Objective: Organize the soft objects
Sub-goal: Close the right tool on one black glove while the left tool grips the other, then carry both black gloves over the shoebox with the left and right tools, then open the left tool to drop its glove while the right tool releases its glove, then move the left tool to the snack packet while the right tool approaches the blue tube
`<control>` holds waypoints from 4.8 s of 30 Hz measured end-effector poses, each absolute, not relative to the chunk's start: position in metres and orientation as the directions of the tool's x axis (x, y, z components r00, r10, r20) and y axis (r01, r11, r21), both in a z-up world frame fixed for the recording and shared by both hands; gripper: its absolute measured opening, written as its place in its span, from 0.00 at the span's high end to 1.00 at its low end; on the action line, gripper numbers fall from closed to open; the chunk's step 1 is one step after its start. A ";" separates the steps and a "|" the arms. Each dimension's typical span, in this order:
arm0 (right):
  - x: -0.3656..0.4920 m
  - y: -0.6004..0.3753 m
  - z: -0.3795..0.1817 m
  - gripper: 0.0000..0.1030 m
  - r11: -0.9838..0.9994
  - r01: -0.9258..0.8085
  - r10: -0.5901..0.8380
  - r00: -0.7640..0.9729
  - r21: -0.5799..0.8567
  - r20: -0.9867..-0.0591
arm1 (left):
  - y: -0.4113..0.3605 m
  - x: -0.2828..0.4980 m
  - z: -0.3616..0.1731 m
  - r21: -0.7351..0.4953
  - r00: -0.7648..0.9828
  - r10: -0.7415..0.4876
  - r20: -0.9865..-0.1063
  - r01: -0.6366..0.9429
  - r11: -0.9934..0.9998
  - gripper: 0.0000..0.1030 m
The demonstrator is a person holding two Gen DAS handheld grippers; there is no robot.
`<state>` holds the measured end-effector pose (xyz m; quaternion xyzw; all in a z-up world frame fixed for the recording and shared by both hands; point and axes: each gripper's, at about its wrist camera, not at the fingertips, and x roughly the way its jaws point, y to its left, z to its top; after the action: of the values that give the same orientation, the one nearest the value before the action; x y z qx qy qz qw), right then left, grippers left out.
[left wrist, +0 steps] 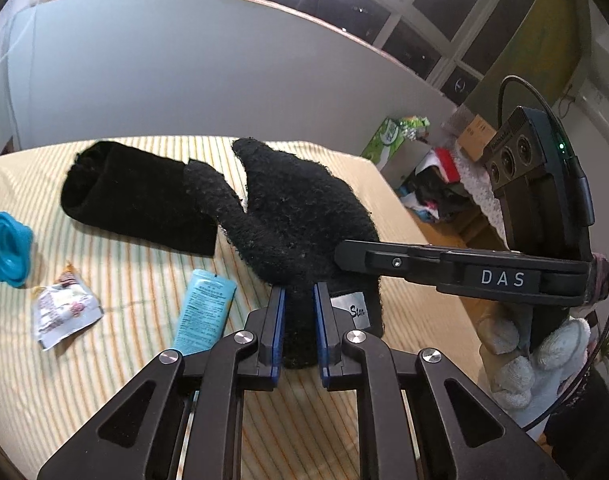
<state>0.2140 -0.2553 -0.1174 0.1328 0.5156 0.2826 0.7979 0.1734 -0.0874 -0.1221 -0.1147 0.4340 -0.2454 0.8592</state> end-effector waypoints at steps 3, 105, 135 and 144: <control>0.207 -0.245 -0.103 0.93 0.801 -0.344 0.591 0.320 0.490 -0.741 | -0.071 0.162 -0.110 -0.414 0.530 -0.524 -0.667 0.321 0.852 0.88; 0.161 0.037 -0.040 0.52 0.618 -0.710 0.655 0.230 0.336 -0.720 | 0.213 0.054 -0.072 -0.288 0.783 -0.018 -0.622 -0.208 0.935 0.65; 0.132 -0.201 -0.069 0.38 0.872 -0.420 0.460 0.528 0.251 -0.714 | 0.088 0.070 -0.096 -0.312 0.730 -0.235 -0.642 0.031 0.949 0.50; 0.137 -0.226 -0.084 0.38 0.880 -0.364 0.460 0.492 0.305 -0.739 | 0.073 0.081 -0.108 -0.319 0.698 -0.264 -0.666 0.053 0.946 0.50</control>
<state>0.1369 -0.2256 -0.0841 0.0540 0.4437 0.2392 0.8620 0.0814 0.0733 -0.1079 -0.1387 0.3788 -0.0870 0.9109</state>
